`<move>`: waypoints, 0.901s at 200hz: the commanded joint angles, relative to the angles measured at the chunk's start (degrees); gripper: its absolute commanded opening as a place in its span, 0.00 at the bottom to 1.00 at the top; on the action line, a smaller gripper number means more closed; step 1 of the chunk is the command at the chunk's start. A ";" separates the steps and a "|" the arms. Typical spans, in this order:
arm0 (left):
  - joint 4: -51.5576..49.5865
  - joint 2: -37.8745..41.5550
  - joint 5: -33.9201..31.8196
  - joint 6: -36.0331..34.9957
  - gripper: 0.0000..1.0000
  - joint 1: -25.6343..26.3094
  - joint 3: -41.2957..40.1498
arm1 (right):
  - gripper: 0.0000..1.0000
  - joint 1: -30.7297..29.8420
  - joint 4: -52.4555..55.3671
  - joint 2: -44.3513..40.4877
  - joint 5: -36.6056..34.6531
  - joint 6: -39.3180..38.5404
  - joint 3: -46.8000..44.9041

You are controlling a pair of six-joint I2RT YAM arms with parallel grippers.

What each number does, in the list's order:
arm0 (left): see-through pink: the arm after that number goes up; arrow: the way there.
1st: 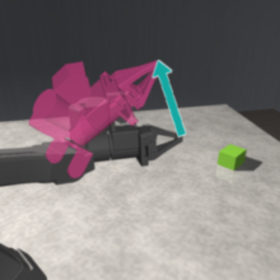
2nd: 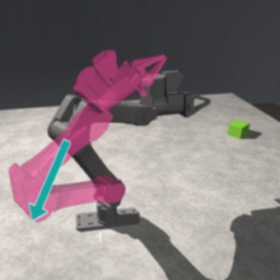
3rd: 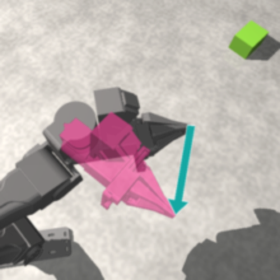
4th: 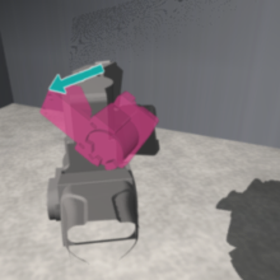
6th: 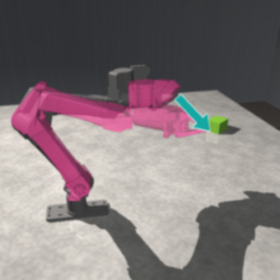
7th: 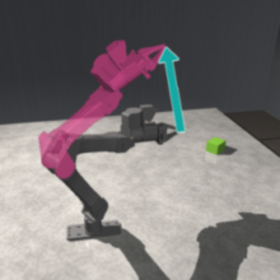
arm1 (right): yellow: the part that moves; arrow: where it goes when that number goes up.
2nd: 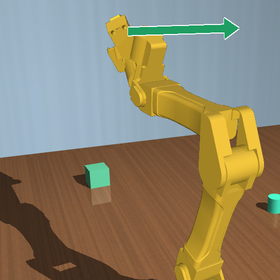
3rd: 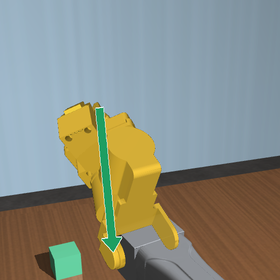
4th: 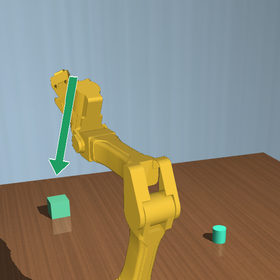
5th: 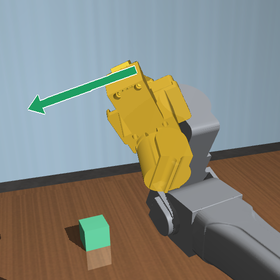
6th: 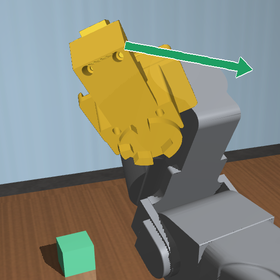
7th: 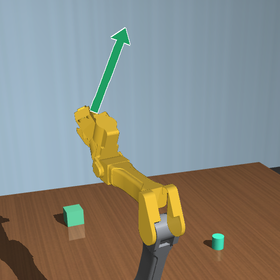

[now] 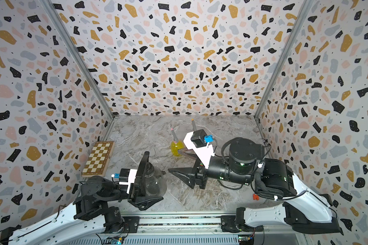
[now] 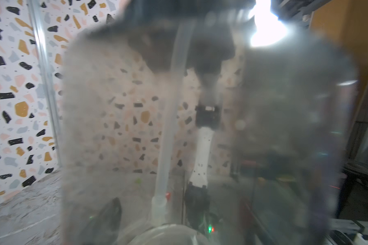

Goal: Attach spray nozzles to spray bottles
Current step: Screw the spray nozzle on the spray bottle.

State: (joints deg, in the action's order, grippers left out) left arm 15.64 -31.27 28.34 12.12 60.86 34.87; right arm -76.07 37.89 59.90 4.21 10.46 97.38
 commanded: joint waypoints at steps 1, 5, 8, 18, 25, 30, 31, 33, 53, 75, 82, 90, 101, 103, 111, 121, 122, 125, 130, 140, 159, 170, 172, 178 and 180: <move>3.26 -0.68 5.88 2.31 0.00 -0.13 1.85 | 0.70 1.45 -5.03 -1.29 13.17 -3.96 -2.07; 3.71 -0.88 6.23 2.65 0.00 -0.13 1.81 | 0.70 1.71 -5.53 -1.43 14.23 -4.27 -2.41; 4.08 -1.07 6.46 2.94 0.00 -0.13 1.74 | 0.70 1.87 -5.88 -1.33 14.92 -4.37 -2.46; 5.38 -1.53 7.05 3.89 0.00 -0.13 1.55 | 0.71 2.24 -6.49 -0.85 17.13 -4.59 -2.23; 6.39 -1.85 7.57 4.52 0.00 -0.08 1.47 | 0.71 2.57 -6.45 -0.09 18.16 -4.64 -1.65; 6.81 -2.02 7.84 4.78 0.00 -0.13 1.38 | 0.71 2.83 -6.35 0.44 18.99 -4.74 -1.05; 6.88 -2.08 7.86 4.86 0.00 -0.13 1.36 | 0.70 2.89 -6.34 0.55 19.21 -4.75 -0.97; 6.98 -2.14 7.98 4.91 0.00 -0.13 1.39 | 0.70 3.02 -6.34 0.81 19.56 -4.79 -0.79; 7.48 -2.76 8.88 5.37 0.00 -0.13 1.26 | 0.70 4.71 -6.12 2.77 24.07 -4.68 0.68; 7.61 -3.01 9.63 5.44 0.00 -0.13 1.24 | 0.69 7.35 -6.27 3.90 27.50 -4.23 1.08; 7.57 -3.17 9.87 5.56 0.00 -0.13 1.27 | 0.68 8.28 -6.70 3.99 28.83 -3.98 0.78; 7.68 -3.31 9.93 5.63 0.00 -0.13 1.30 | 0.68 9.19 -8.03 3.85 30.40 -3.44 0.18; 7.65 -3.48 10.19 5.68 0.00 -0.13 1.32 | 0.68 10.23 -9.43 3.75 32.40 -2.78 -0.43; 7.65 -3.48 10.23 5.71 0.00 -0.13 1.27 | 0.68 10.31 -9.64 3.78 32.63 -2.74 -0.48; 7.65 -3.53 10.30 5.72 0.00 -0.10 1.30 | 0.68 10.41 -10.16 3.99 33.26 -2.64 -0.61; 7.61 -3.59 10.36 5.74 0.00 -0.13 1.27 | 0.68 10.56 -10.62 4.30 33.49 -2.58 -0.54; 7.59 -3.56 10.39 5.77 0.00 -0.13 1.26 | 0.68 10.58 -10.59 4.32 33.49 -2.57 -0.49; 7.60 -3.55 10.31 5.81 0.00 -0.13 1.23 | 0.68 10.53 -10.57 4.41 33.50 -2.55 -0.40; 7.61 -3.56 10.34 5.79 0.00 -0.11 1.21 | 0.67 10.53 -10.61 4.75 33.55 -2.53 -0.31; 7.58 -3.52 10.31 5.72 0.00 -0.14 1.13 | 0.66 10.51 -10.64 5.26 33.65 -2.50 -0.11; 7.43 -3.30 10.01 5.64 0.00 -0.08 1.04 | 0.64 10.54 -10.86 6.09 34.19 -2.38 0.00; 7.31 -3.20 9.94 5.59 0.00 -0.13 1.05 | 0.63 10.54 -11.10 6.34 34.54 -2.27 0.00; 7.35 -3.23 9.97 5.62 0.00 -0.13 1.00 | 0.63 10.56 -11.13 6.47 34.55 -2.28 -0.04; 7.38 -3.15 9.96 5.55 0.00 -0.13 1.06 | 0.62 10.54 -11.22 6.61 34.63 -2.23 0.00; 7.34 -3.18 9.98 5.55 0.00 -0.13 1.07 | 0.62 10.54 -11.18 6.67 34.59 -2.21 0.00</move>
State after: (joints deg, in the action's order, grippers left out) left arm 19.33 -35.09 37.50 17.41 60.86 34.94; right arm -65.69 28.56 66.13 36.86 7.66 96.38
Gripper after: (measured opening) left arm 0.834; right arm 0.629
